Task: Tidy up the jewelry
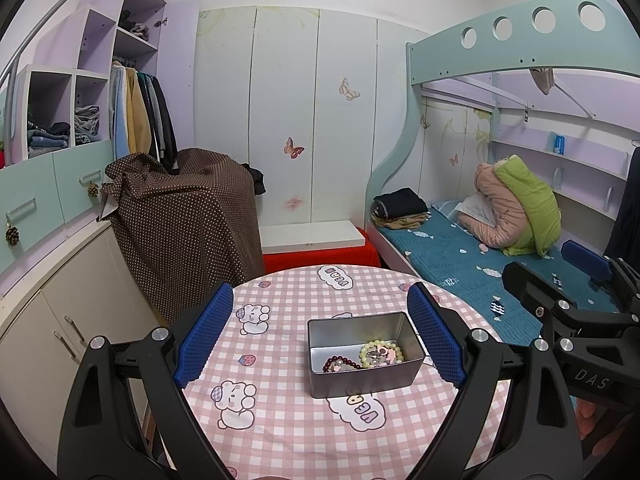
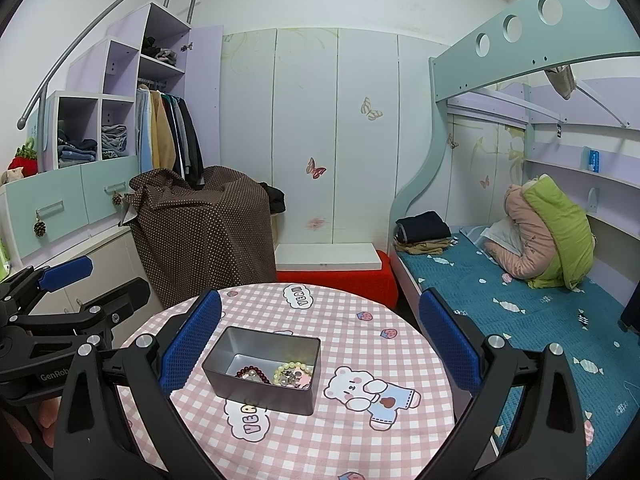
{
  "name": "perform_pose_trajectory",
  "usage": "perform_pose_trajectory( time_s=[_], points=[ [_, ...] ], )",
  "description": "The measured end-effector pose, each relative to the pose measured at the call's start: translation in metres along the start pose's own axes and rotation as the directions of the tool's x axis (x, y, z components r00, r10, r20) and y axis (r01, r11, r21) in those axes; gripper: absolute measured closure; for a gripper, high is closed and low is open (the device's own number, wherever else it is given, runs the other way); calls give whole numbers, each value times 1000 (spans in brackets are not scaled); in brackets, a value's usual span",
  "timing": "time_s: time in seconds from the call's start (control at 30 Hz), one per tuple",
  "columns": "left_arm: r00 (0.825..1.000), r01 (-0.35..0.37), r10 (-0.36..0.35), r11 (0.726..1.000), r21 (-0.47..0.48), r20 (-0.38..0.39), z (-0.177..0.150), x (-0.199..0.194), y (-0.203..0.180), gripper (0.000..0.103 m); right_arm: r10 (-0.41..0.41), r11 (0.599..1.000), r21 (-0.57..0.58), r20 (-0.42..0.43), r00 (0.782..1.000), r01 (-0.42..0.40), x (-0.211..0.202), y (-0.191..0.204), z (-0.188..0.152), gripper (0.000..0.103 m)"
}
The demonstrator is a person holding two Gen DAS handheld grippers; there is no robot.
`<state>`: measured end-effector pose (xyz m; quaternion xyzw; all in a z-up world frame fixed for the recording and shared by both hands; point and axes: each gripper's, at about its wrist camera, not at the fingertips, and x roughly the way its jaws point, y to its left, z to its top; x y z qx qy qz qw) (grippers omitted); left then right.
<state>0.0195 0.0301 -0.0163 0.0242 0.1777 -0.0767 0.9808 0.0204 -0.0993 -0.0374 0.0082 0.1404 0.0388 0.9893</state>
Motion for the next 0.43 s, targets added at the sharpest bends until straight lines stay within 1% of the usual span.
perform_pose_trajectory(
  time_s=[0.43],
  points=[
    [1000,1,-1,1000,-1,-1,0,-1,0,14,1,1000,-1,0,1000,-1,0,0,0,8]
  ],
)
